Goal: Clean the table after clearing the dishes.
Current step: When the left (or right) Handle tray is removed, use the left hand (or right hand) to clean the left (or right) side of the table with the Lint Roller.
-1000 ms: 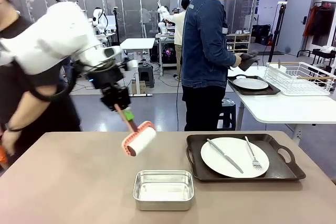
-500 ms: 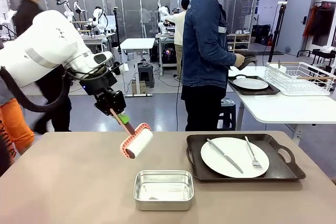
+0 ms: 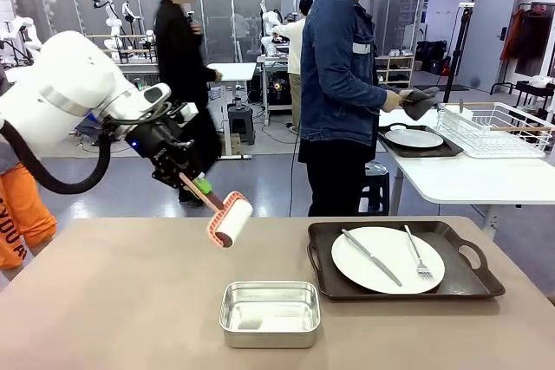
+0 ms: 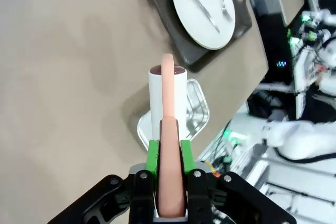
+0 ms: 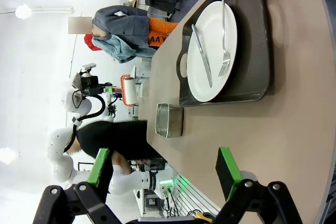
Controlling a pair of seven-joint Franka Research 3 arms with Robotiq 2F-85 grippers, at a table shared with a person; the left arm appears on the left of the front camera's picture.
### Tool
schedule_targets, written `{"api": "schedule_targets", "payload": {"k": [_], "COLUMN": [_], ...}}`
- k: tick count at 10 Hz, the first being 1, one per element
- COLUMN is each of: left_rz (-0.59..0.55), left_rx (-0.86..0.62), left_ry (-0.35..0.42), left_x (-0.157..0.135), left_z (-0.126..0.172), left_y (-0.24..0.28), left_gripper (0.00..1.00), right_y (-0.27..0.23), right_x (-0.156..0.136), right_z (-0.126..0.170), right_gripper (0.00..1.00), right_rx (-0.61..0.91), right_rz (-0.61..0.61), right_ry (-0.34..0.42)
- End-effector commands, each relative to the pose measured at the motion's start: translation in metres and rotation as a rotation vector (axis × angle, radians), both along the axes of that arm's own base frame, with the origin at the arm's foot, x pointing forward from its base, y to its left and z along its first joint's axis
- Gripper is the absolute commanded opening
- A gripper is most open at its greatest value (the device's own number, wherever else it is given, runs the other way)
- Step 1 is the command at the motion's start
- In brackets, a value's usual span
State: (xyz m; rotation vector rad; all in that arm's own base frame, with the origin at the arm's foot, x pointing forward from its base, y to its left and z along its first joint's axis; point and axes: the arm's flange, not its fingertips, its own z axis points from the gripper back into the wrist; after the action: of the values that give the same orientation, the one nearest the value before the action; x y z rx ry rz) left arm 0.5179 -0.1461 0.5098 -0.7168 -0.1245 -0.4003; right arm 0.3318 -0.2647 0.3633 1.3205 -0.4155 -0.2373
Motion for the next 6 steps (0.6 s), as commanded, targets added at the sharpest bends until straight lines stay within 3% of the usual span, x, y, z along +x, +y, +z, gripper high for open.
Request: {"api": "schedule_targets", "payload": {"k": [1,4,6], "left_rz": [0.126,0.215,0.218], "left_rx": [-0.080,-0.101,-0.169], "left_ry": [0.032,0.083,0.136], "left_x": [0.009,0.024,0.040], "left_z": [-0.021,-0.069,-0.111], "left_y": [0.018,0.042,0.046], "left_gripper": [0.21,0.21,0.21], "right_y": [0.001,0.001,0.001], "right_x": [-0.001,-0.001,-0.001], "right_z": [0.003,0.003,0.003], "right_gripper": [1.00,1.00,1.00], "right_rx": [0.002,0.002,0.002], "right_rz": [-0.001,-0.001,-0.001], "right_ry": [-0.001,-0.001,-0.001]}}
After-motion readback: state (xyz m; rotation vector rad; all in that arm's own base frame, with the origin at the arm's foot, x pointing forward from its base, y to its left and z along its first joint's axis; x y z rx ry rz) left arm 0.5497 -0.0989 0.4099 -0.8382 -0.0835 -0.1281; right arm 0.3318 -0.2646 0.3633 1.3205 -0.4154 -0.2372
